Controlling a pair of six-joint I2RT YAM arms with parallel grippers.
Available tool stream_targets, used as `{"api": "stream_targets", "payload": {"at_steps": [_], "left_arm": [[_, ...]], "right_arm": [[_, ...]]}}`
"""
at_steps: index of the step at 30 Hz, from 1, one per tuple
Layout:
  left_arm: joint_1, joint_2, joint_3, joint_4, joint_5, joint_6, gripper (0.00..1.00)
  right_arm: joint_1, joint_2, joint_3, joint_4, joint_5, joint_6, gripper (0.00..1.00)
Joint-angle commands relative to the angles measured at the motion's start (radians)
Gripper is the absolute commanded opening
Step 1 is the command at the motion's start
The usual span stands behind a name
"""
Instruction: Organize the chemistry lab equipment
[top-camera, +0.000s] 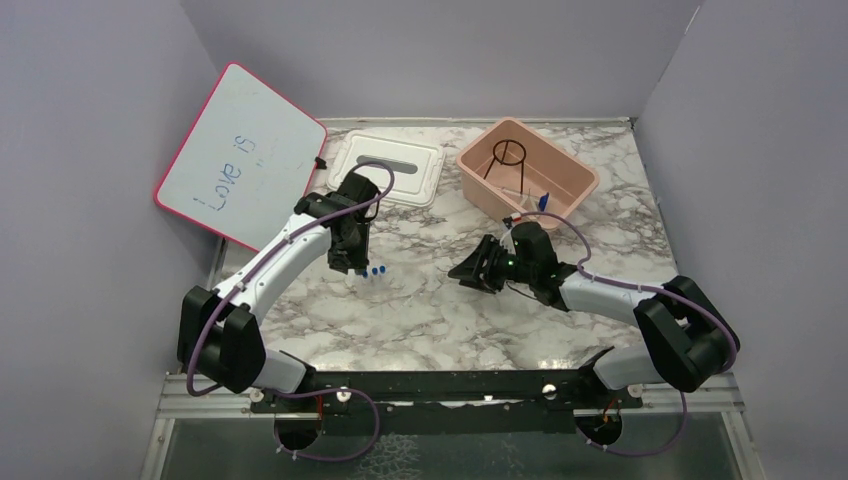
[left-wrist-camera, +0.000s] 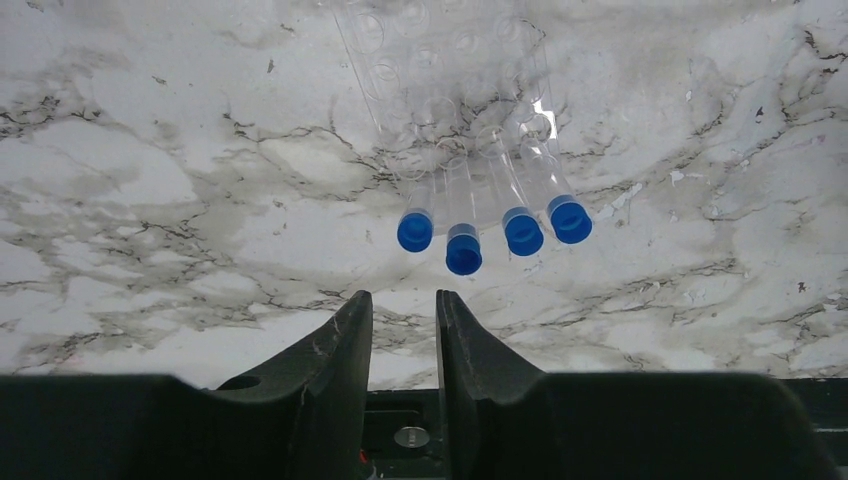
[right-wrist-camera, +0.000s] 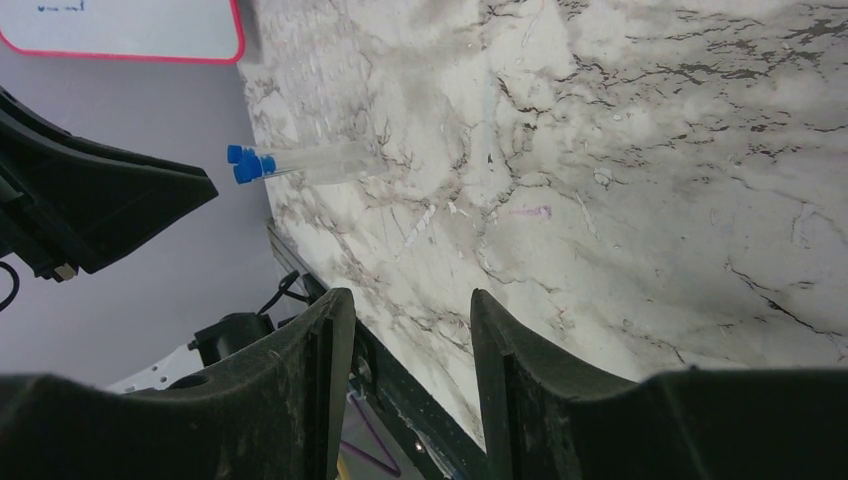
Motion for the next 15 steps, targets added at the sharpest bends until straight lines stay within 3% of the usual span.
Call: {"api": "stream_targets", "payload": {"at_steps": [1,10,15], "left_arm": [[0.01,-0.043,0.021,0.001,-0.031,-0.014,0.31],[0.031,-0.118,0.008,0.052,-0.087,-0.074,0.27],[0.033,-0.18,-0.015,0.129,-0.128,-0.114,0.28]], "right_arm": [[-0.001,-0.012,-0.011,0.038,-0.021,-0.005,0.5],[0.0,-0.011,-0.003,0.037,-0.019,-0.022,0.5],[0.0,0.004,0.078,-0.037,0.036,-0.171,0.5]]}}
